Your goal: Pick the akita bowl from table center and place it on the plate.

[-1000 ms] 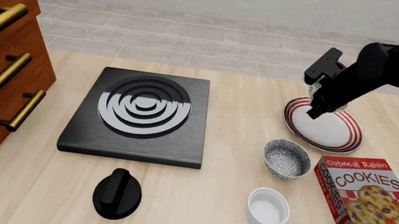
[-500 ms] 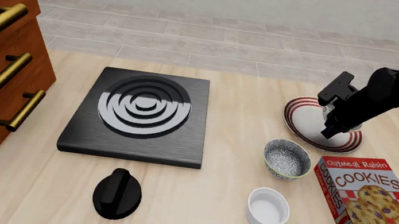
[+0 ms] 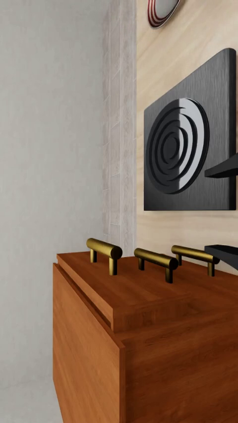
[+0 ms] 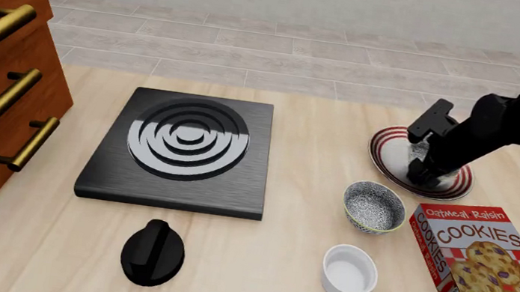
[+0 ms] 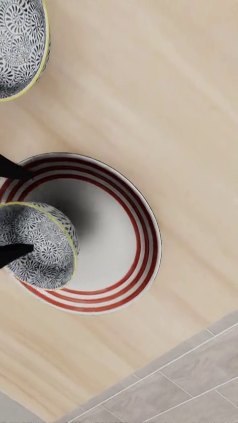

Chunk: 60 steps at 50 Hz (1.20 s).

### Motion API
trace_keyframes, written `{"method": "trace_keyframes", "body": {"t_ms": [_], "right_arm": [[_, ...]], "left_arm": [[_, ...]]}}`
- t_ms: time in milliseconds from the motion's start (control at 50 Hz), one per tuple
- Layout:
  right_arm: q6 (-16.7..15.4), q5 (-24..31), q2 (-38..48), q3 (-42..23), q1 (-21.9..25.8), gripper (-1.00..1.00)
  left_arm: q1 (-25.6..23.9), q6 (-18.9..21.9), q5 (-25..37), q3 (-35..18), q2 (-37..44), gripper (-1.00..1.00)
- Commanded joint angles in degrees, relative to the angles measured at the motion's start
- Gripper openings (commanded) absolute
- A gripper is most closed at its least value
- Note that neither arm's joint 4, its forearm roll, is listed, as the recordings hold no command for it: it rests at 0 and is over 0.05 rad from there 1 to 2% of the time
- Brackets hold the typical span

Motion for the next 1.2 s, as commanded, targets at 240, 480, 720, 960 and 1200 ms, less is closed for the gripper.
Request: {"method": "trace_keyframes", "body": {"t_ms": [240,480,720,960,1200], "right_arm": [[0.27,-1.01,0.04,0.94,0.84,1.0],[0.27,-0.56,-3.28,2.73,1.54,1.0],[1.44,-0.43,-8.18,6.31,1.68,1.0],[0.61,-2.23,-12.95,11.28,1.37,1.0],[0.57,-5.17,-19.07,16.86,2.93,1.0]], "left_arm": [[0.0,0.0,0.0,0.0,0.0,1.0],[0.0,0.0,0.0,0.0,0.0,1.0],[0.0,0.0,0.0,0.0,0.0,1.0],[0.0,0.0,0.0,0.0,0.0,1.0],[0.0,0.0,0.0,0.0,0.0,1.0]]}}
